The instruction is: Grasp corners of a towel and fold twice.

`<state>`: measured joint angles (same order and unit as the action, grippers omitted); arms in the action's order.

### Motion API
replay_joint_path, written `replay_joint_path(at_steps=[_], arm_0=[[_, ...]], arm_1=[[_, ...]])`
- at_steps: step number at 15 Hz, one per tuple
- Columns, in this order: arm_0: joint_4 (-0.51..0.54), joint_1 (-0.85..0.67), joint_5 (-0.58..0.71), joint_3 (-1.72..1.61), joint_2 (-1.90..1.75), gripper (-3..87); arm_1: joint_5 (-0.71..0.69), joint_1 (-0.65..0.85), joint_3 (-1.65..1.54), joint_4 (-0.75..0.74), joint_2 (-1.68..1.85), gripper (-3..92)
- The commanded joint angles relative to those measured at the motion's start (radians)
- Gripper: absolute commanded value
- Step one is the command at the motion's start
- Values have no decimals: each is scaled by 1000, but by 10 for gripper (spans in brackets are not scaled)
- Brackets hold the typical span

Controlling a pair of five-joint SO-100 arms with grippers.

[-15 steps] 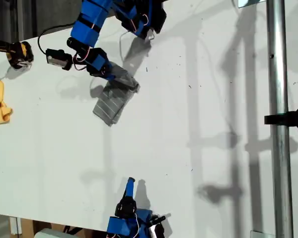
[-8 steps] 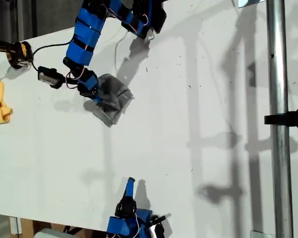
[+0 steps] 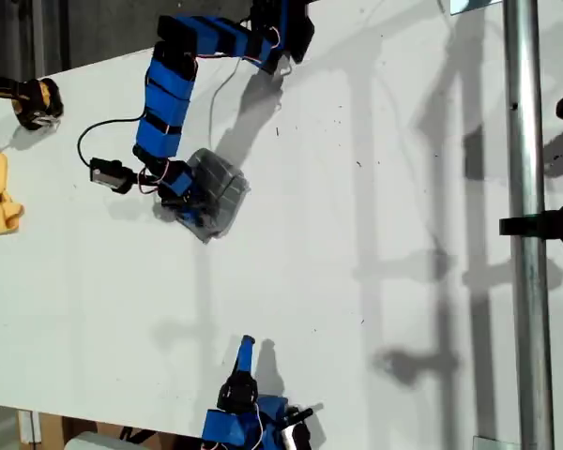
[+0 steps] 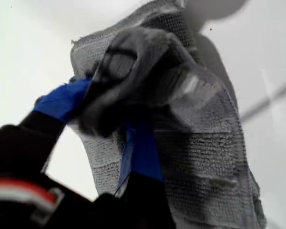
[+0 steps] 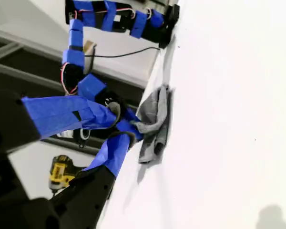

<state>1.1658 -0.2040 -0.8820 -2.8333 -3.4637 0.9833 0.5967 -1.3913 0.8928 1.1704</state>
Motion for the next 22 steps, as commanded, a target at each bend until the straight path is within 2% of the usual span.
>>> replay_joint_path(at_steps=[1, 4, 6, 8, 9, 10, 11, 13, 15, 17, 18, 20, 22], arm_0=[[6, 5, -9, 6, -6, 52], [0, 3, -9, -6, -6, 54], [-8, -6, -40, -9, -6, 51], [-23, -11, -81, -41, -6, 51], [-72, 6, -74, -80, -8, 69], [-138, 15, -21, -115, -8, 53], [-170, 17, -14, -144, -8, 60], [-170, 6, -63, -178, -8, 79], [-190, 17, -5, -206, -8, 104], [-172, 17, -100, -247, -8, 148], [-166, 23, -173, -275, -8, 159], [-91, 23, -273, -282, -8, 162], [-6, 29, -403, -285, -8, 140]], arm_1=[[-15, -6, 118, 21, 67, 423], [-15, 18, 104, -5, 278, 400], [-15, 28, 15, 9, 477, 257], [-15, 28, -147, 153, 749, 100], [-8, 11, -267, 239, 910, 83], [23, -25, -442, 267, 1104, 24], [98, -67, -634, 287, 1298, 9], [245, -149, -971, 353, 1631, 23], [382, -238, -1258, 388, 1908, 41], [443, -276, -1385, 488, 2126, 53], [449, -285, -1414, 479, 2115, 64], [522, -299, -1489, 491, 2120, 88], [534, -311, -1509, 534, 2120, 100]])
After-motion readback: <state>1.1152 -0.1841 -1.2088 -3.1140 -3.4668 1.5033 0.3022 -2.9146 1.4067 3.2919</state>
